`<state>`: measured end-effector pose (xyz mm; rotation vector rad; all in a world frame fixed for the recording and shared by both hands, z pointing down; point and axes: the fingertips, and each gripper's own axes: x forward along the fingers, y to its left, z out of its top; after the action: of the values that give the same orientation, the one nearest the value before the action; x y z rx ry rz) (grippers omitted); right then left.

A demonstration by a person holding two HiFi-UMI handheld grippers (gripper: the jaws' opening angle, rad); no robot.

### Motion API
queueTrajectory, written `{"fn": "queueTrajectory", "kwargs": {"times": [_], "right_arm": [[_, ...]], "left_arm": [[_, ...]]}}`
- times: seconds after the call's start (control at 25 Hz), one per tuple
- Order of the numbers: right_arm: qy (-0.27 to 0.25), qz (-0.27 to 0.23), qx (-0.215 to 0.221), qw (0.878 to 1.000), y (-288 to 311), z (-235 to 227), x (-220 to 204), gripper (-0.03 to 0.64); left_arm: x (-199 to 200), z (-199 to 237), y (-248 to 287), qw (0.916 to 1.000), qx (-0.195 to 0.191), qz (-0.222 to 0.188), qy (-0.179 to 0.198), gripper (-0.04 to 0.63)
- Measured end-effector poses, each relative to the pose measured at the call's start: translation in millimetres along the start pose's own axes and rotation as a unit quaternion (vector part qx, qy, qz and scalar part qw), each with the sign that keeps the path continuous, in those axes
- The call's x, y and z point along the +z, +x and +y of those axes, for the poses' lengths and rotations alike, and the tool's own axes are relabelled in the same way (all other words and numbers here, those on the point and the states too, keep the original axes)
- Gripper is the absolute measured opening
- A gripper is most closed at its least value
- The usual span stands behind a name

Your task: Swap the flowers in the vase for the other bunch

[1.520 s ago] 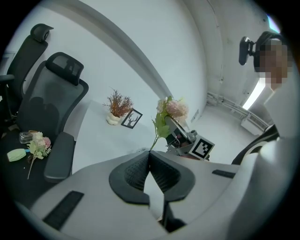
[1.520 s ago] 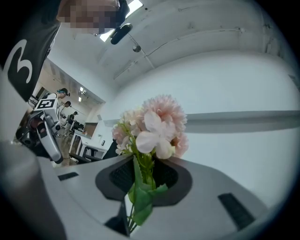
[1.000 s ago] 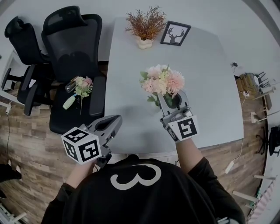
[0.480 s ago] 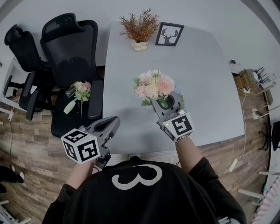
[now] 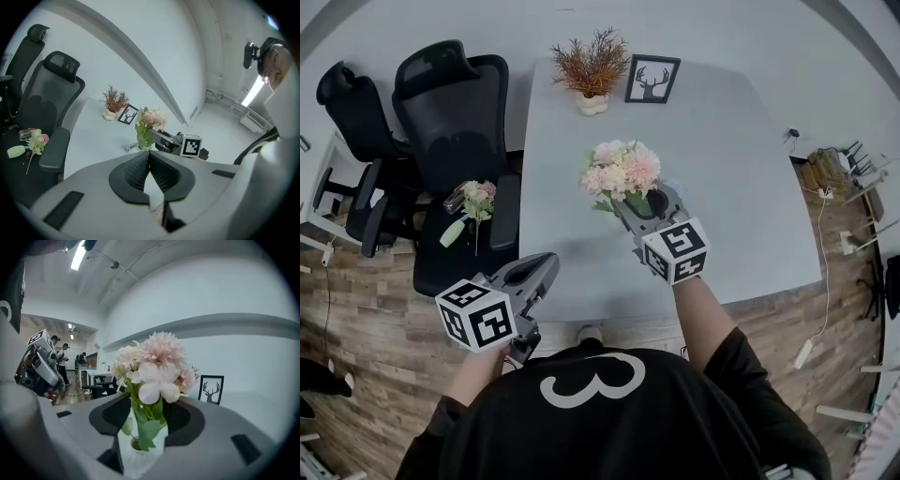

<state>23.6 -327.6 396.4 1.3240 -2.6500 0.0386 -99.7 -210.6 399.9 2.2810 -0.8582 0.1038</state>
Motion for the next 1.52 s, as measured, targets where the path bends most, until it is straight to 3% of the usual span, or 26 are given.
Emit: {"fn": "queueTrajectory", "kwargs": {"times": [0.16,0.4,0.6,0.84,1.0,1.16,1.28,1.52], "right_arm": [[-0.006,0.025,-0.010,1.000,-14.2,2.9,-4.4,0.258],[0.016,0.007,-0.021,1.000,-79.2,10.9,9.4,0.261],[0.039,-0.021,0.000,0.999,-173.2,38.6,18.1,0.259],[0.072,-0.068,0.043,0.994,-303.7,85.0,37.6,0.256],[0.058,-0.081,0.082,0.992,-375.2,131.2,52.1,0.172],[0.074,-0.086,0.131,0.985,-428.7,172.0,55.9,0.043],[0.088,-0.073,0.167,0.979,-451.1,196.3,49.9,0.009],[0.127,-0.011,0.210,0.969,-468.7,225.3,22.0,0.008]], "left_arm": [[-4.7,-20.2,-11.1,0.9998,-0.008,-0.019,0.006,0.012],[-22.7,-69.1,-32.2,0.9989,-0.017,-0.041,0.015,0.011],[-50.4,-137.5,-56.2,0.9969,-0.040,-0.055,0.039,0.012],[-97.7,-229.9,-81.1,0.9906,-0.054,-0.069,0.105,0.012],[-131.6,-280.0,-95.6,0.9872,-0.067,-0.071,0.126,0.011],[-154.4,-321.8,-108.6,0.9854,-0.075,-0.078,0.132,0.011],[-167.2,-347.7,-116.6,0.9823,-0.080,-0.080,0.149,0.011],[-187.9,-374.8,-126.0,0.9800,-0.080,-0.074,0.166,0.012]]}}
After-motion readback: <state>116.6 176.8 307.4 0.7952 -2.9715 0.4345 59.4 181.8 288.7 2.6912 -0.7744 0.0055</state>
